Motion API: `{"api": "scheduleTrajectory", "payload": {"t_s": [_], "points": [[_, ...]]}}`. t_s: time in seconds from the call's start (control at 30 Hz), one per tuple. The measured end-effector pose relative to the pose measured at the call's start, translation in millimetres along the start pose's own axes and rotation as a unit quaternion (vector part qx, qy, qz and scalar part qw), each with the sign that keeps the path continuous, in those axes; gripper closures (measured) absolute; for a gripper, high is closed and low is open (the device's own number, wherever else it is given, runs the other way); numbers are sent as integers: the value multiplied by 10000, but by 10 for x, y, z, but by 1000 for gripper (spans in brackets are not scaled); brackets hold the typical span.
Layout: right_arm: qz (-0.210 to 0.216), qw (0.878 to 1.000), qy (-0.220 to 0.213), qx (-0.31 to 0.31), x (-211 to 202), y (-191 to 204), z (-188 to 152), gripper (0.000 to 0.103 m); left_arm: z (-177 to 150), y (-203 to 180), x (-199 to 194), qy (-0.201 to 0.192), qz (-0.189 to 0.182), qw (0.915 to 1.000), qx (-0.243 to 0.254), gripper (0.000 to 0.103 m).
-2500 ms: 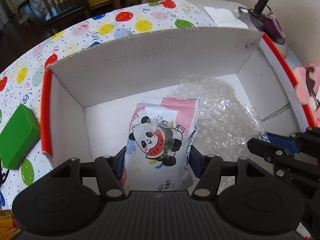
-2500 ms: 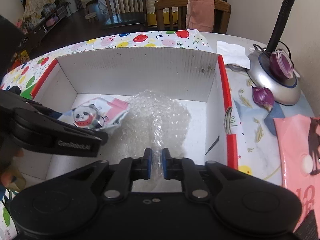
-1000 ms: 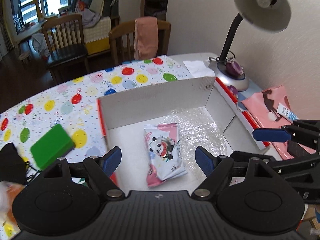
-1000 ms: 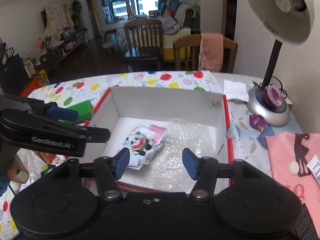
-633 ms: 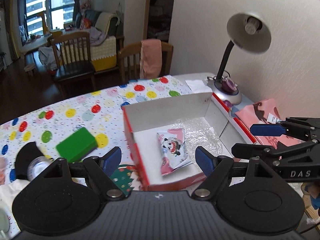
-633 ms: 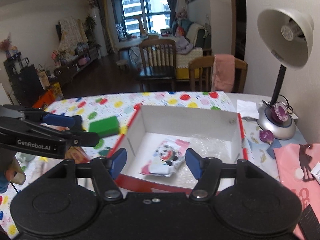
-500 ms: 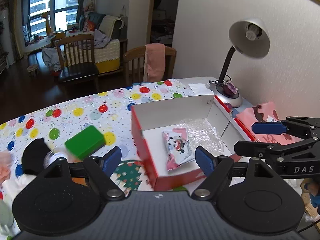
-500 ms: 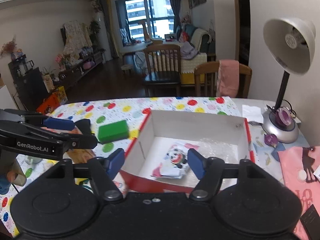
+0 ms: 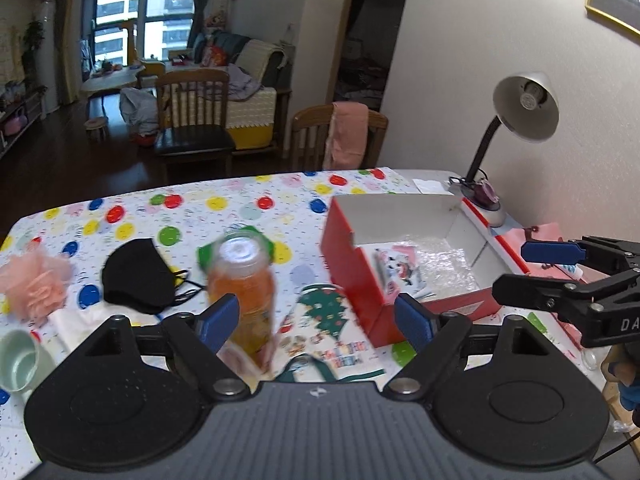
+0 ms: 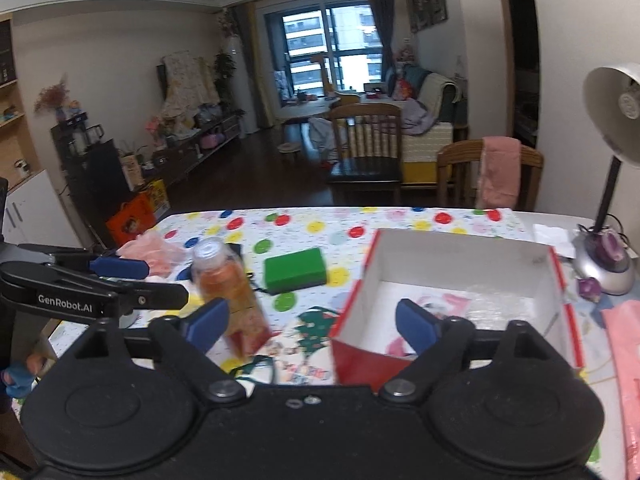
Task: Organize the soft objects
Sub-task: 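Withdraw both open tools from the box back toward the table items, then grasp the grey fuzzy towel with left tool while right tool grasps clear zip bag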
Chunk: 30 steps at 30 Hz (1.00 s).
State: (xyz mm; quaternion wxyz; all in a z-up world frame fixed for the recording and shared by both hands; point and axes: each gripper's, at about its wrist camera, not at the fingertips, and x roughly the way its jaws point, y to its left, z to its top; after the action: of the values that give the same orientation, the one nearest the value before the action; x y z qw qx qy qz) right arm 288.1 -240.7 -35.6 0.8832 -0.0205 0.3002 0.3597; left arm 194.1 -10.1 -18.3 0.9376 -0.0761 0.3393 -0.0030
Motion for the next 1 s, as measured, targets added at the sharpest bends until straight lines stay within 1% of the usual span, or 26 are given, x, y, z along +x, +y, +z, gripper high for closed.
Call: {"api": "scheduleTrajectory", "payload": {"t_s": [0.07,0.17,0.23,0.3,0.33,0.37,0.47,0.6,0.73,0.87,1.0], "points": [[61,10000,11,-17,47,112,-46,5,-82,113,-83,-119,68,9999,20,12],[85,9999,53,-49,138,282,-111,1,-190,274,-166,-184,178,9997,20,8],[92,9999,143,-18,219,376,-164,0,-267,398,-216,-213,178,9996,-14,4],[142,9995,255,102,284,459,-220,0,-339,525,-252,-202,166,9996,-97,4],[145,9994,285,142,314,504,-248,0,-374,597,-276,-226,168,9995,-149,2],[124,9992,327,178,351,544,-276,0,-407,659,-296,-253,214,9993,-180,0],[132,9985,483,238,476,670,-365,0,-527,837,-342,-297,374,9985,-259,0],[-14,9972,714,215,662,823,-480,0,-709,1107,-317,-98,334,9982,-483,0],[-54,9954,913,289,874,934,-563,0,-906,1328,-216,224,381,9972,-604,0],[113,9941,1078,90,1056,1113,-663,0,-1112,1492,-109,352,515,9962,-604,0],[161,9916,1283,-93,1219,1310,-761,1,-1283,1632,18,606,461,9944,-738,0]]}}
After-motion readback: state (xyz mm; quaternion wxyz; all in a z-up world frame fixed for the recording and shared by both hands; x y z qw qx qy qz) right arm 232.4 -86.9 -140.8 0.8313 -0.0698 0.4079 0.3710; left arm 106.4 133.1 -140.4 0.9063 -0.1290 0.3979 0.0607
